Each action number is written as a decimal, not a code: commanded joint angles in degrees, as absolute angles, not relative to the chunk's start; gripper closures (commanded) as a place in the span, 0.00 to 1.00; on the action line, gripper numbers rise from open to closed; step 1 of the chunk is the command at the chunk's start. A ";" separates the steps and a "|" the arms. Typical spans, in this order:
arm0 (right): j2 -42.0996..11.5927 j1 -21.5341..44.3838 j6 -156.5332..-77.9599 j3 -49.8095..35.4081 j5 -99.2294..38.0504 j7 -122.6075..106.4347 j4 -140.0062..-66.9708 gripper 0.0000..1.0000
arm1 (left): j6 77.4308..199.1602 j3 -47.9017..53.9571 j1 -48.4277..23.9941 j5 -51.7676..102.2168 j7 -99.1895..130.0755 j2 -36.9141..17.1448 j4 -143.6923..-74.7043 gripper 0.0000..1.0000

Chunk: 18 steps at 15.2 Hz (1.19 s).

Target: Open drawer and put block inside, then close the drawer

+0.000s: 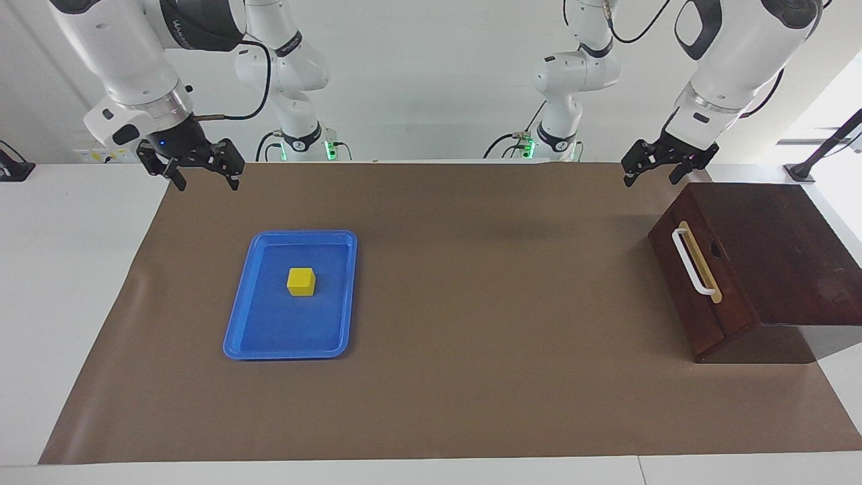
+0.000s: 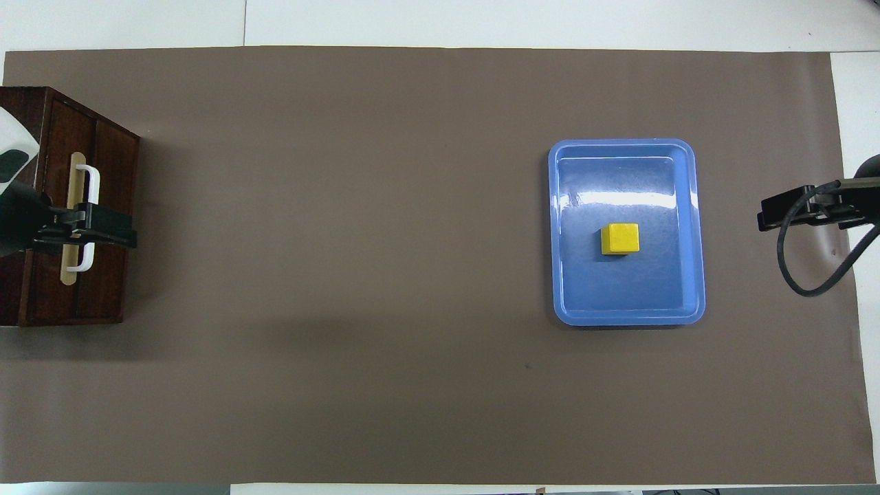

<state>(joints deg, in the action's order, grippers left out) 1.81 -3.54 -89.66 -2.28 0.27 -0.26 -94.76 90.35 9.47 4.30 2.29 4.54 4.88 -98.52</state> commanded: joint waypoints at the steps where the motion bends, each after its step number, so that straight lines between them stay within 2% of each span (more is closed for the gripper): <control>1: 3.69 -6.14 -90.44 -2.02 -4.63 5.41 -100.09 0.00 | 90.09 9.75 5.01 3.25 4.75 6.33 -99.67 0.00; 4: 1.86 -7.03 -90.79 -2.02 -8.68 16.67 -102.30 0.00 | 90.70 9.93 4.13 2.90 5.53 6.59 -100.10 0.00; 7: 0.09 -8.87 -96.57 -2.02 -14.39 24.58 -107.47 0.00 | 92.37 10.11 4.13 -0.33 4.75 6.59 -100.11 0.00; 13: -6.06 -11.69 -102.03 -2.02 -28.46 42.78 -111.79 0.00 | 99.57 10.02 4.66 -4.90 3.53 7.56 -106.25 0.00; 16: -9.47 -11.95 -102.92 -1.93 -32.24 48.50 -111.62 0.00 | 108.34 10.02 5.01 -8.60 0.79 5.81 -109.68 0.00; 18: -12.11 -12.13 -103.09 -2.02 -32.96 49.39 -111.36 0.00 | 112.31 10.02 4.22 -15.86 0.88 1.78 -109.43 0.00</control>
